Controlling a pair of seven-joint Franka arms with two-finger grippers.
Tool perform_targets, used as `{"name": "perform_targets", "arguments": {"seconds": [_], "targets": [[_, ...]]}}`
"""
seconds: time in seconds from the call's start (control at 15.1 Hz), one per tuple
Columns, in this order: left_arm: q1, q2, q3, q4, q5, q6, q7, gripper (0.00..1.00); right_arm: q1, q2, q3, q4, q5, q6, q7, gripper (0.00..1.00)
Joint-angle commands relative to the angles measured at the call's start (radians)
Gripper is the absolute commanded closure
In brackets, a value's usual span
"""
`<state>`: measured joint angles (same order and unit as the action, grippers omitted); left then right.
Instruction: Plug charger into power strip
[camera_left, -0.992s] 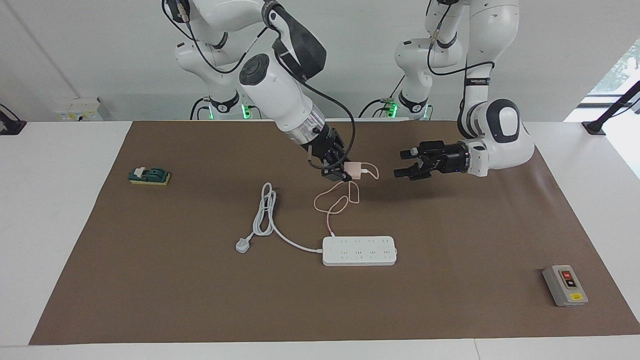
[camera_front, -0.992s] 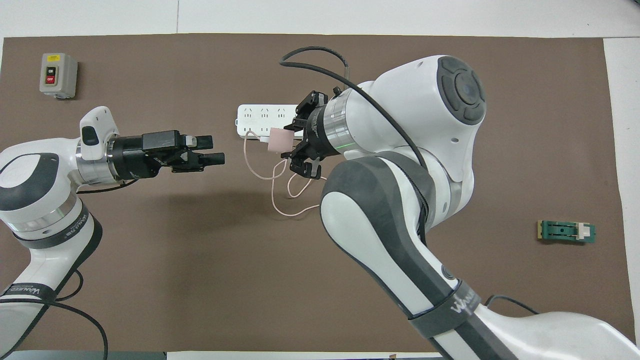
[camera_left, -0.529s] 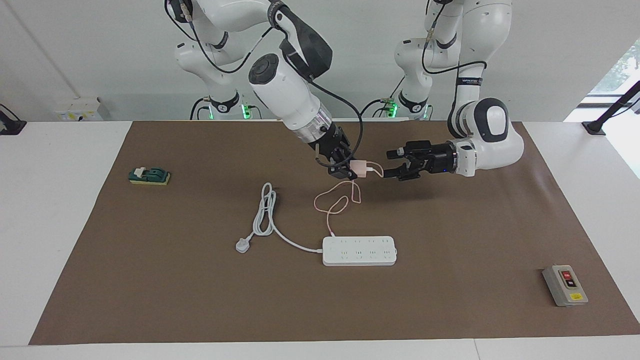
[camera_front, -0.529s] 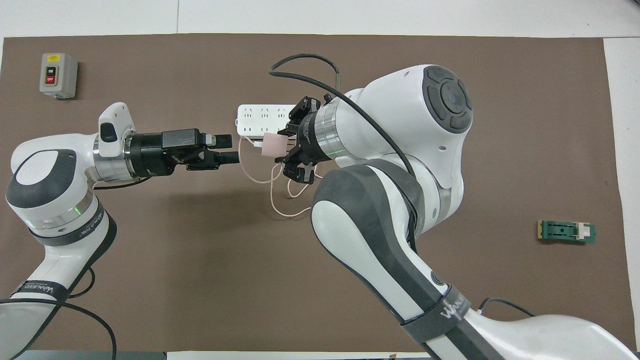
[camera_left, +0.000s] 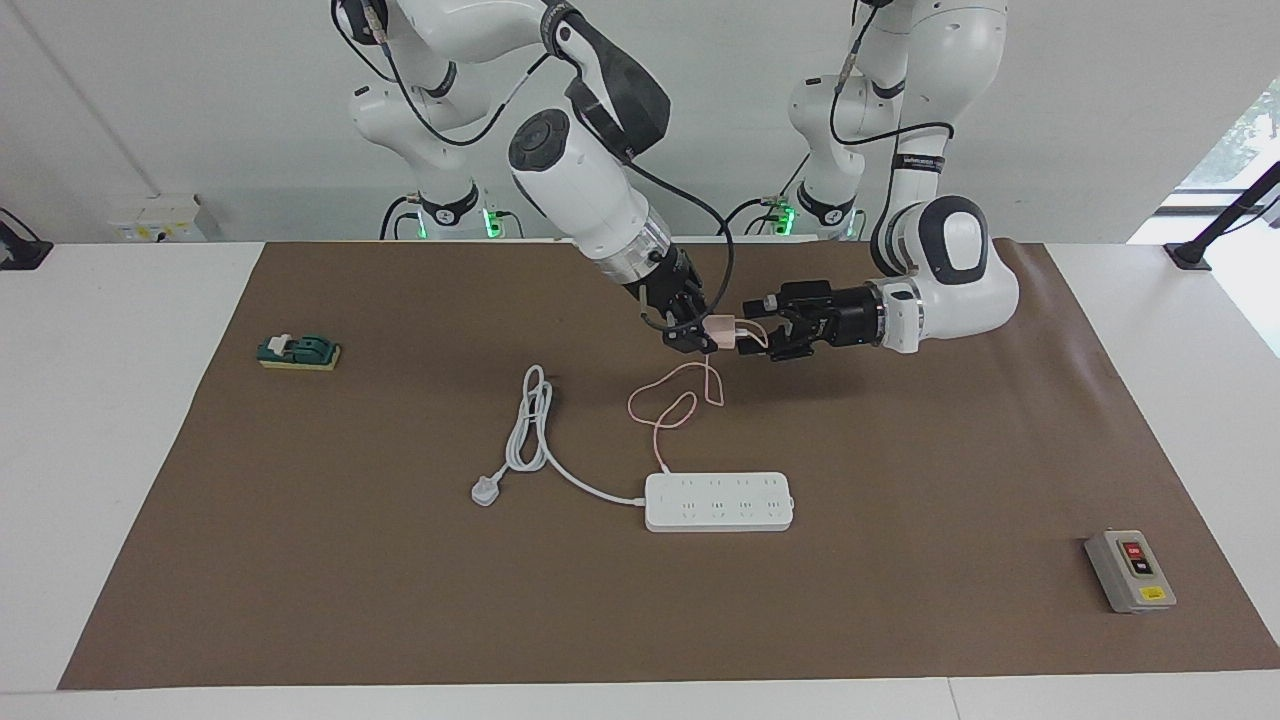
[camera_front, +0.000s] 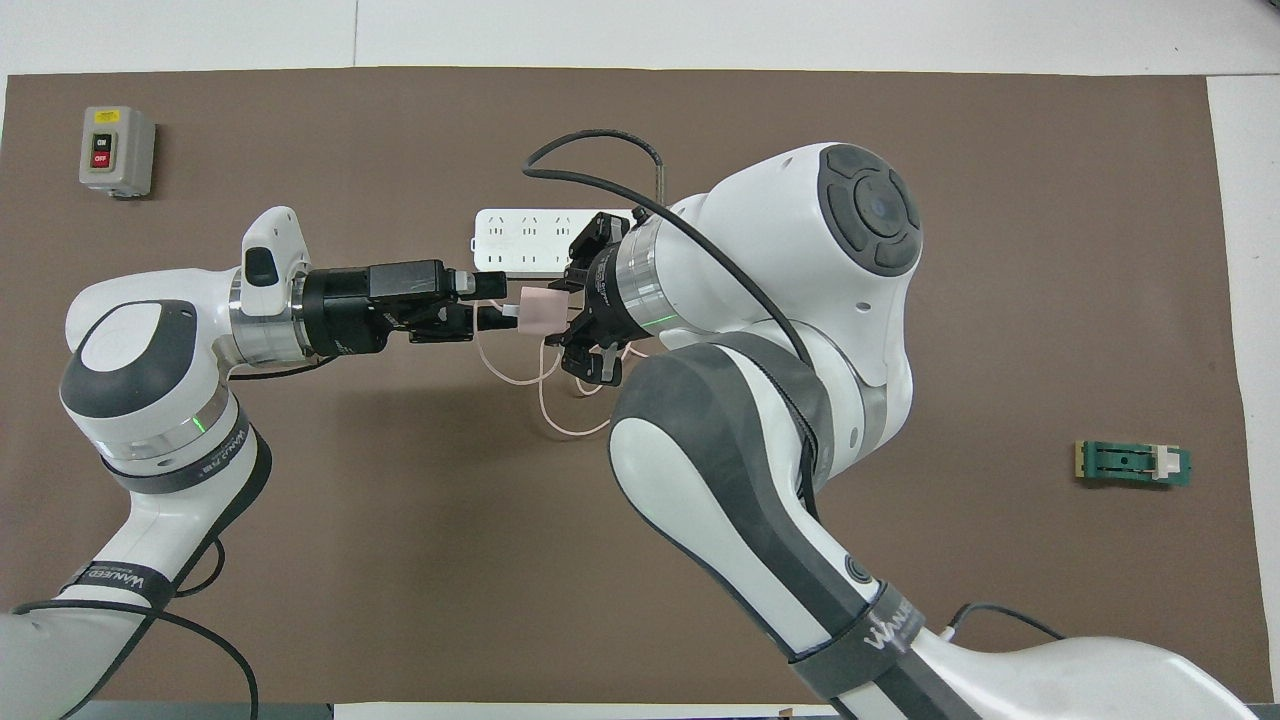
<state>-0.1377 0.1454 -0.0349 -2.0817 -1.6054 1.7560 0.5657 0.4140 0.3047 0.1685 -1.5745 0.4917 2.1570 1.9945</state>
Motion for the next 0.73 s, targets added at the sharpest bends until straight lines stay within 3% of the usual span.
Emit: {"name": "perform_targets", "arguments": {"seconds": [0.0, 0.13, 0.66], "targets": [[-0.007, 0.013, 0.012, 0.015, -0.008, -0.001, -0.012, 0.1, -0.003, -0.036, 0.003, -0.041, -0.01, -0.005, -0.023, 0.78], [-0.002, 0.013, 0.013, 0.015, -0.007, -0.036, -0.009, 0.2, -0.003, -0.036, 0.003, -0.041, -0.01, -0.005, -0.022, 0.77], [-0.02, 0.01, 0.012, -0.023, -0.005, -0.018, 0.039, 0.19, -0.003, -0.036, 0.002, -0.048, -0.01, 0.006, -0.023, 0.76]]}}
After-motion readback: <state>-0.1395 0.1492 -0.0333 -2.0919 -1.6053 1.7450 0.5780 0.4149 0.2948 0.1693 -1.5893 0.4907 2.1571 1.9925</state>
